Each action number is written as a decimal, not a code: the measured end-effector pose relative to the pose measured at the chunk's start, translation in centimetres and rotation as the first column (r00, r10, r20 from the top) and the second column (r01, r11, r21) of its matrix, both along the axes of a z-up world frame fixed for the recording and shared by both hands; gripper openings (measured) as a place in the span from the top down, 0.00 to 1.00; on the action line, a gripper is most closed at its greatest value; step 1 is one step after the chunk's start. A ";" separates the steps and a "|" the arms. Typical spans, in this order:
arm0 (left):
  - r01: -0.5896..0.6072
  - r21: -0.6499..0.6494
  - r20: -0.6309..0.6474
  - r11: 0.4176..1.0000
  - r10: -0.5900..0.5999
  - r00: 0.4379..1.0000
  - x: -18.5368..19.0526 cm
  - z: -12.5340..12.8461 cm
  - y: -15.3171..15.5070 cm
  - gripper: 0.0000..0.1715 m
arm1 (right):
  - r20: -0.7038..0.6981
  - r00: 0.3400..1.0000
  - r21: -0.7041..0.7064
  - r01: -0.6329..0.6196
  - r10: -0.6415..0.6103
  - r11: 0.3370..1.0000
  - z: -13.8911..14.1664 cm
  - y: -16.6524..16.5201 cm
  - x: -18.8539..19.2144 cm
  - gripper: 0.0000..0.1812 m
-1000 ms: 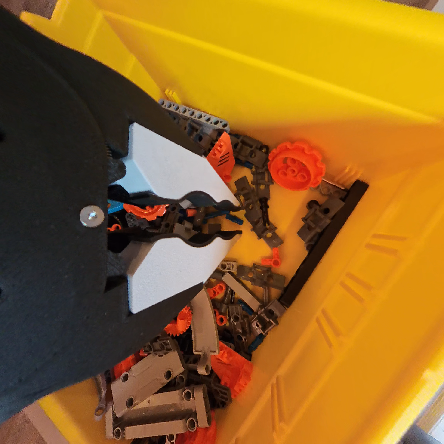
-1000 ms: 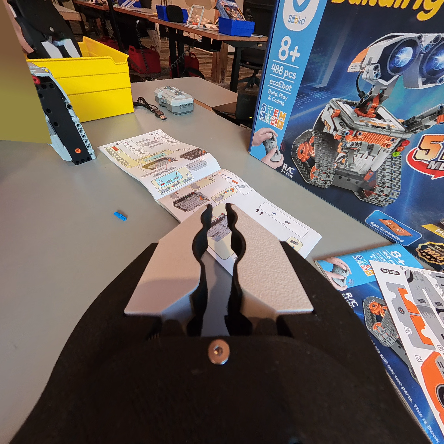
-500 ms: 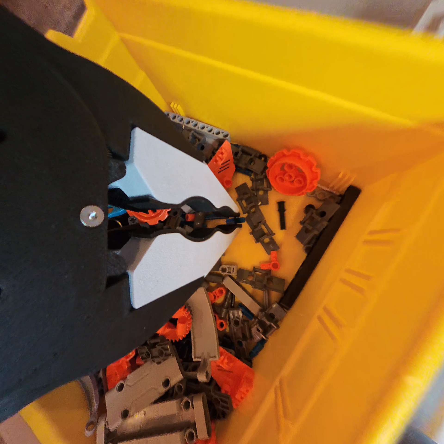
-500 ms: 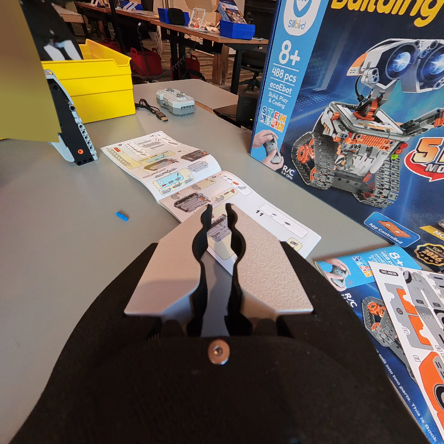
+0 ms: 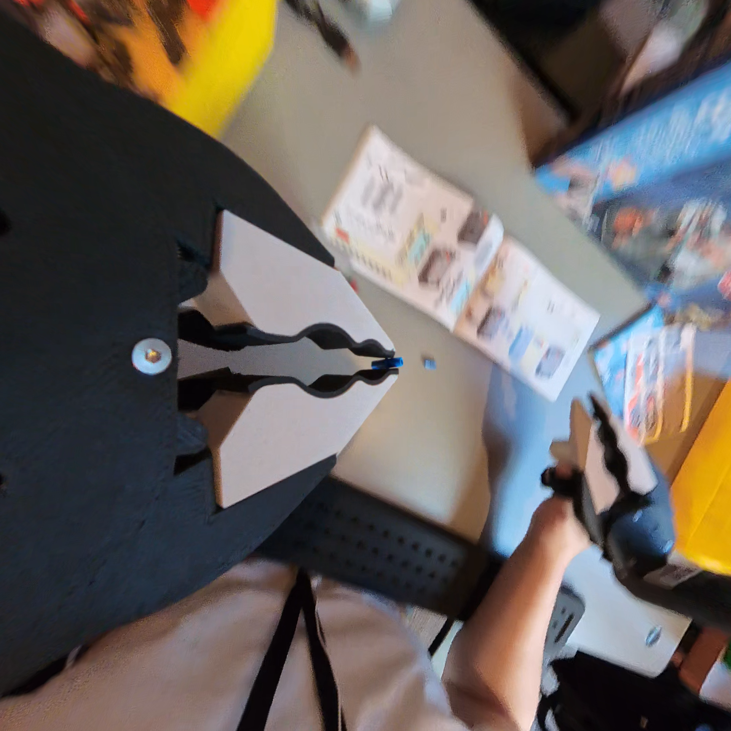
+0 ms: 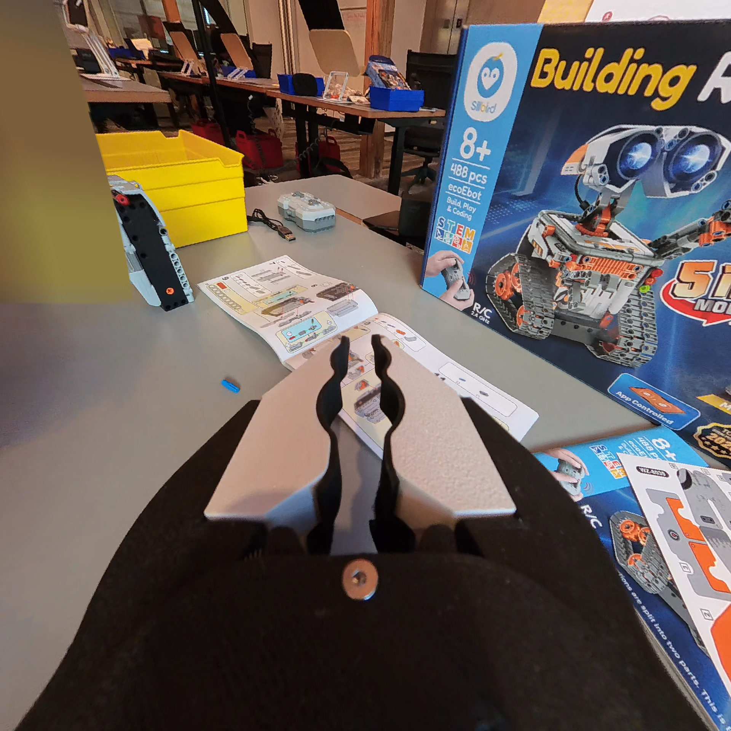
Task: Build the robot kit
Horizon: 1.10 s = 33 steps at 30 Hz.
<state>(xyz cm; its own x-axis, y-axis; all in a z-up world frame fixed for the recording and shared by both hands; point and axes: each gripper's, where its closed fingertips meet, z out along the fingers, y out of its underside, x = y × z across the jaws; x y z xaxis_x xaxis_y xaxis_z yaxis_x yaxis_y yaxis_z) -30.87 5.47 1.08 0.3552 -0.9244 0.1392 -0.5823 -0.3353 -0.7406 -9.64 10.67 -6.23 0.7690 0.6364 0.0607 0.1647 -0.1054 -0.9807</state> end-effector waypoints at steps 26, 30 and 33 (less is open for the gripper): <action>0.006 0.030 -0.398 1.000 0.006 0.917 10.7 -17.1 0.2 0.87 | -0.070 0.994 -0.044 -0.082 0.079 0.996 1.0 -1.5 -0.1 0.93; -0.032 0.169 -0.264 0.985 0.076 0.961 9.4 -10.7 0.0 0.91 | -0.092 0.993 -0.035 -0.072 0.069 0.997 1.3 -1.4 0.3 0.93; -0.199 0.251 -0.143 0.947 0.240 0.960 3.4 -3.7 1.2 0.88 | -0.108 0.992 -0.038 -0.069 0.064 0.997 1.4 -1.3 0.5 0.93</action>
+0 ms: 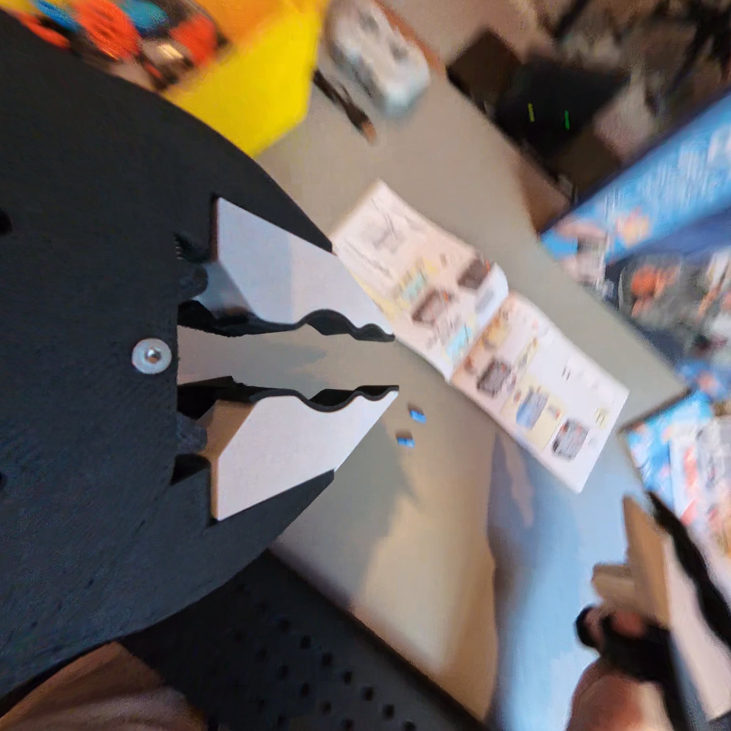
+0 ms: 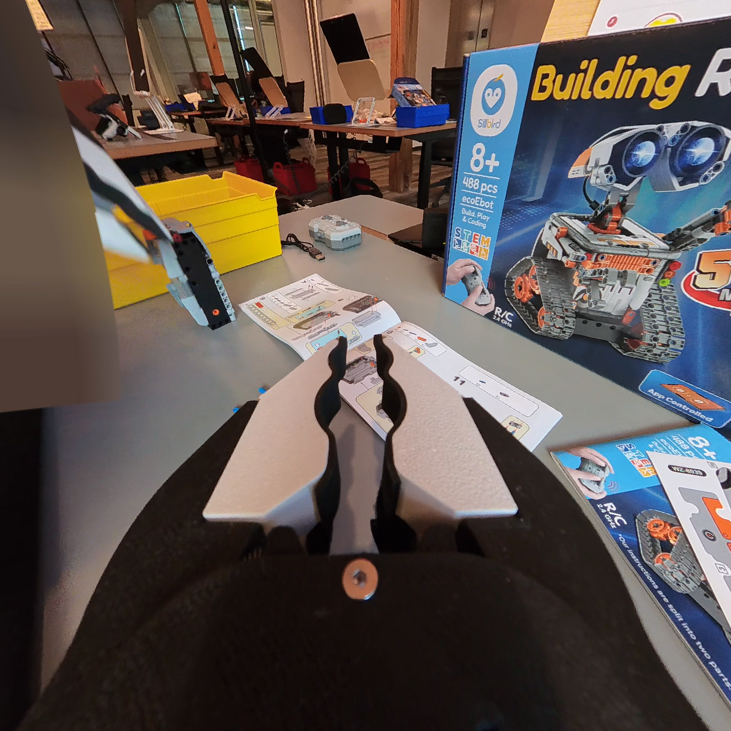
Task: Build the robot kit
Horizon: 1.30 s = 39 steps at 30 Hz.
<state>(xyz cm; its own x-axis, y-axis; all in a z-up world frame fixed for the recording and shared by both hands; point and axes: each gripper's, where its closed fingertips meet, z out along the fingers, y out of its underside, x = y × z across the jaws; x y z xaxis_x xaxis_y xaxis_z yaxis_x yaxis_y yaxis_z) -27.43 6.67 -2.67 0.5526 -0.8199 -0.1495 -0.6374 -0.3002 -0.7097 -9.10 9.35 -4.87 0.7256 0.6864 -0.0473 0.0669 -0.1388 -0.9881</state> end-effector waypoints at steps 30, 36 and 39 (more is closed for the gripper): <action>-0.146 -0.369 -0.504 0.918 -0.066 0.861 -28.6 -13.3 15.0 0.97 | 0.052 0.997 -0.005 0.051 -0.051 0.999 -1.4 0.7 0.7 0.93; -0.156 -0.382 -0.510 0.911 -0.067 0.857 -28.6 -14.0 15.1 0.95 | 0.070 0.997 -0.003 0.037 -0.036 0.999 -1.6 0.5 0.3 0.93; -0.168 -0.398 -0.512 0.902 -0.067 0.857 -28.5 -14.0 15.2 0.96 | 0.081 0.996 -0.002 0.028 -0.027 1.000 -1.7 0.5 0.1 0.93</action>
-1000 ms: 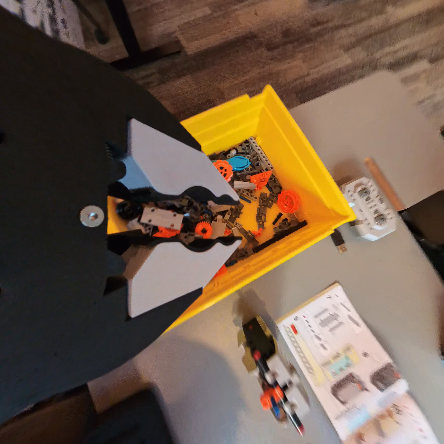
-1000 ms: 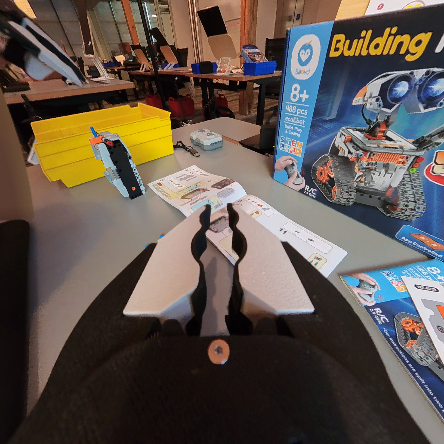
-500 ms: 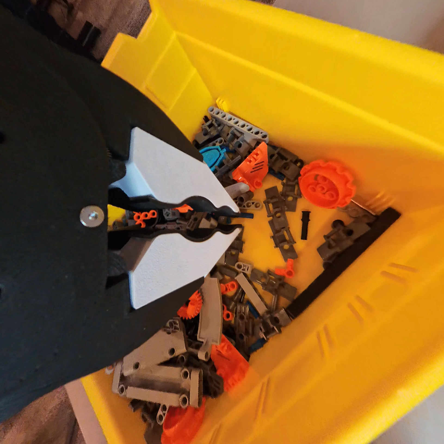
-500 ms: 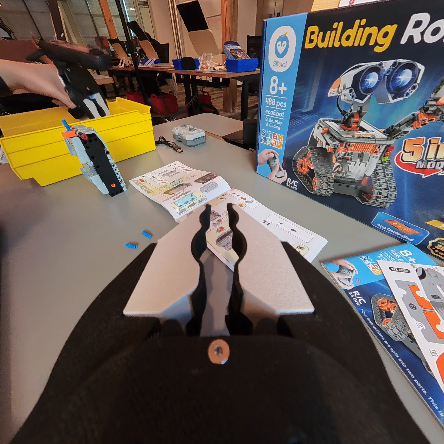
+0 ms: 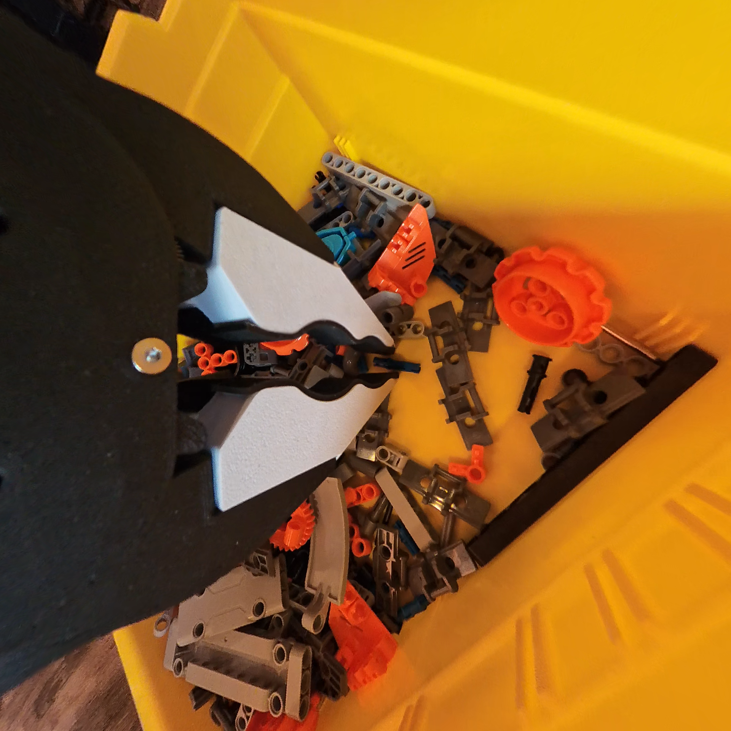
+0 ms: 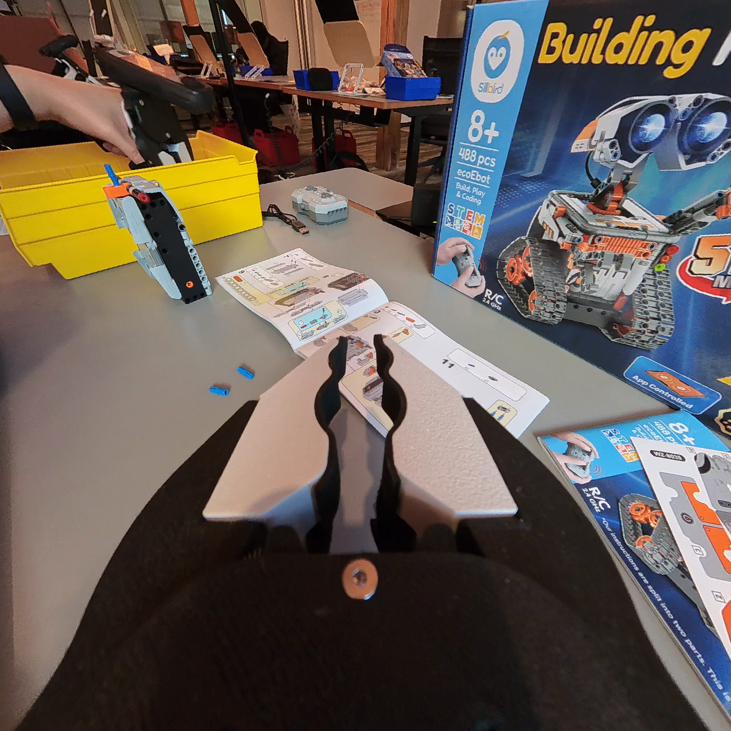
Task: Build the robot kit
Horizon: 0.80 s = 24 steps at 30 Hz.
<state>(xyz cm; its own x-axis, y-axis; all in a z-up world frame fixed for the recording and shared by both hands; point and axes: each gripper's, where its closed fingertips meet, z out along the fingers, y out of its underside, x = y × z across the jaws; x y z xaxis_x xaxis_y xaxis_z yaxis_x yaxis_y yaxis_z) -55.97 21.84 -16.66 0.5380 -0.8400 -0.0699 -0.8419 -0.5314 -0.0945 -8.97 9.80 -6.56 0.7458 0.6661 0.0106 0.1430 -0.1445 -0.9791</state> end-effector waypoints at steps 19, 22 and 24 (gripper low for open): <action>-0.198 0.330 0.710 0.923 -0.104 0.697 17.5 23.1 -10.8 0.98 | 0.011 0.999 0.019 -0.032 0.031 0.999 0.7 -0.5 -0.8 0.93; -0.018 0.153 0.688 0.988 -0.093 0.719 23.9 19.7 -17.4 0.98 | 0.054 0.998 0.029 -0.032 0.031 0.999 0.5 -0.6 -0.8 0.92; 0.058 0.051 0.653 0.997 -0.077 0.754 27.5 15.8 -19.9 0.98 | 0.069 0.997 0.047 -0.029 0.025 0.998 0.7 -0.7 -0.8 0.93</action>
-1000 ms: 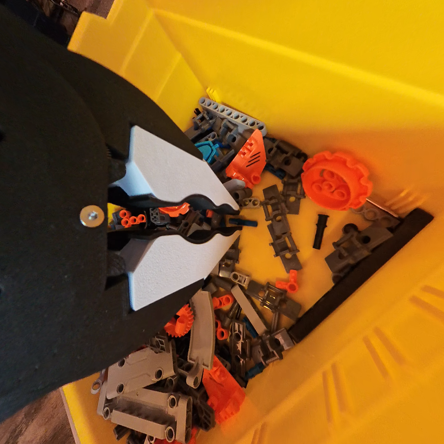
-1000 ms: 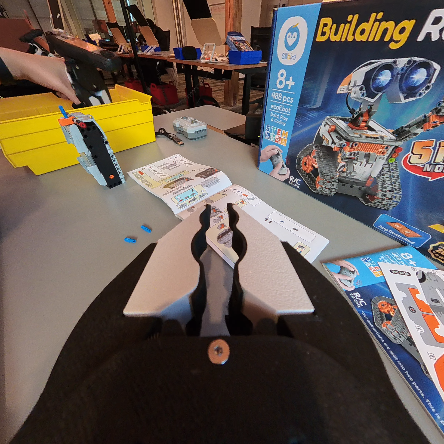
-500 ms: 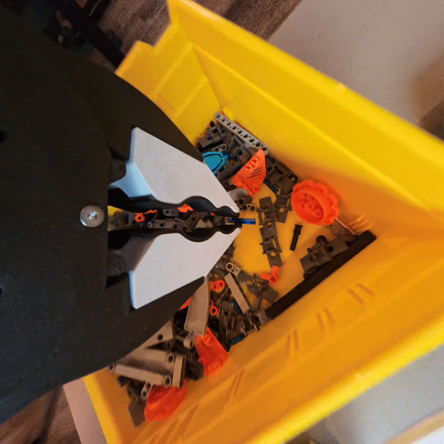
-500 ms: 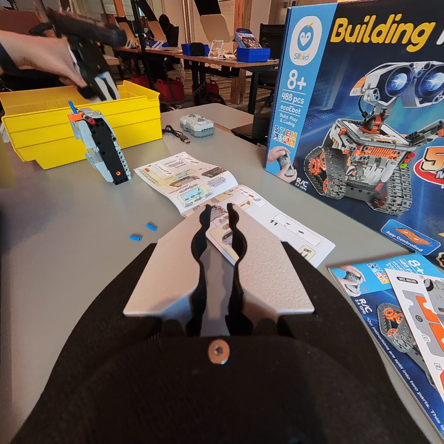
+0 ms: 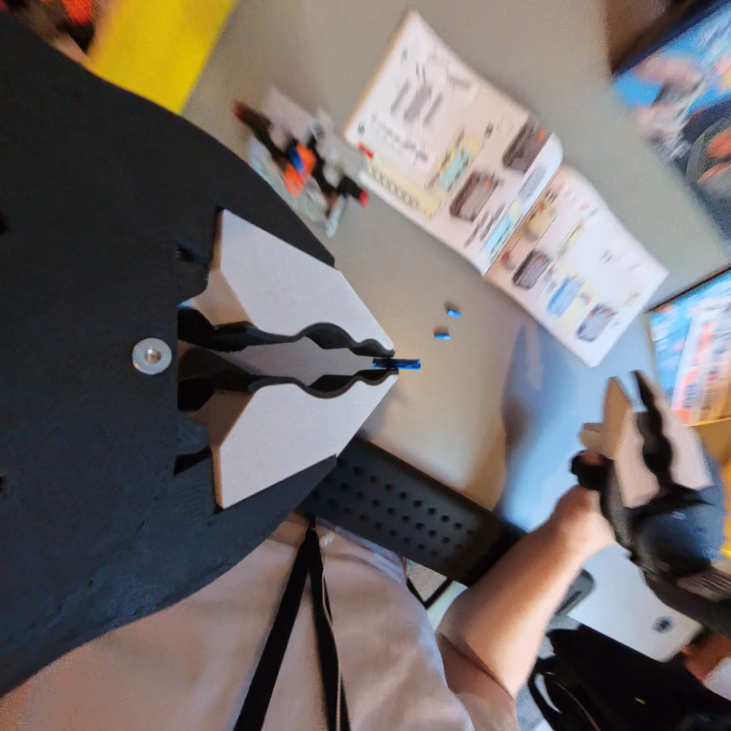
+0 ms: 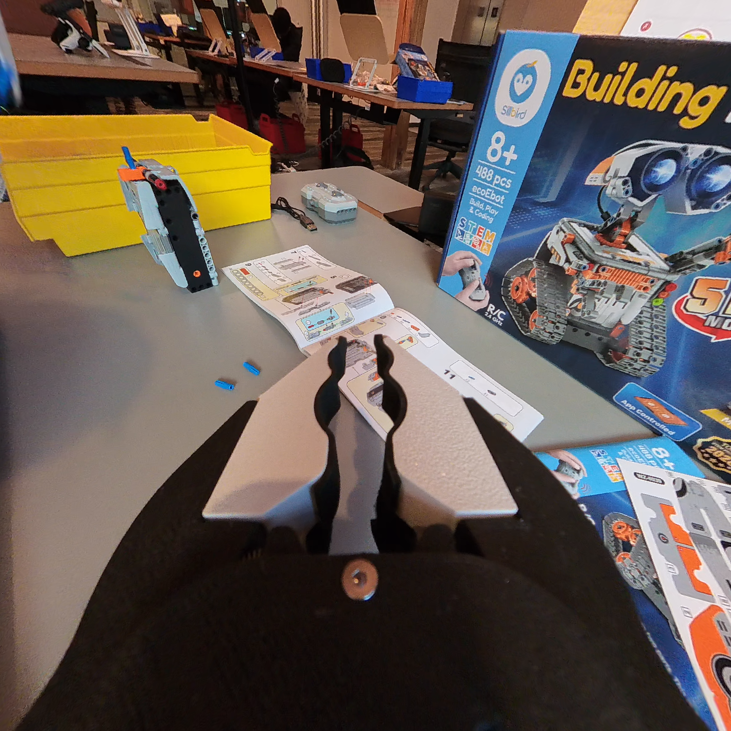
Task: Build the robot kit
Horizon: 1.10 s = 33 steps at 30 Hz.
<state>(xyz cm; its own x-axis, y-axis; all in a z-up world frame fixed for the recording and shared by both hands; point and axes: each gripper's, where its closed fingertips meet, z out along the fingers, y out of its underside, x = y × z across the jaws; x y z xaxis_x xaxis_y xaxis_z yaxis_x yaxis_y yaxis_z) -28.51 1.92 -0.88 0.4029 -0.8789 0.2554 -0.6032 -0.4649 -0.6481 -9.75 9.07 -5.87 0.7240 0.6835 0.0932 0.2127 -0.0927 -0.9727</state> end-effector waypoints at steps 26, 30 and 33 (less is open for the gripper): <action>-0.187 -0.103 -0.344 0.977 0.141 0.928 6.2 -12.3 3.6 0.92 | -0.015 1.000 0.030 -0.025 0.025 0.999 1.3 -0.8 0.1 0.92; -0.242 0.144 -0.189 0.960 0.267 0.945 4.0 -3.8 5.4 0.91 | -0.014 1.000 0.031 -0.027 0.027 0.999 1.2 -0.8 0.0 0.92; -0.341 0.331 0.008 0.880 0.359 0.933 0.4 3.6 6.0 0.92 | -0.003 1.000 0.036 -0.028 0.029 0.999 1.1 -0.8 -0.1 0.92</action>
<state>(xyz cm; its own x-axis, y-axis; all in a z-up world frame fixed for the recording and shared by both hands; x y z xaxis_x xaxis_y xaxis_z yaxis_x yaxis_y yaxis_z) -28.10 7.91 2.76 0.7045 -0.7081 -0.0470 -0.4769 -0.4233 -0.7704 -9.89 8.25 -4.78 0.7046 0.7001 0.1158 0.2116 -0.0515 -0.9760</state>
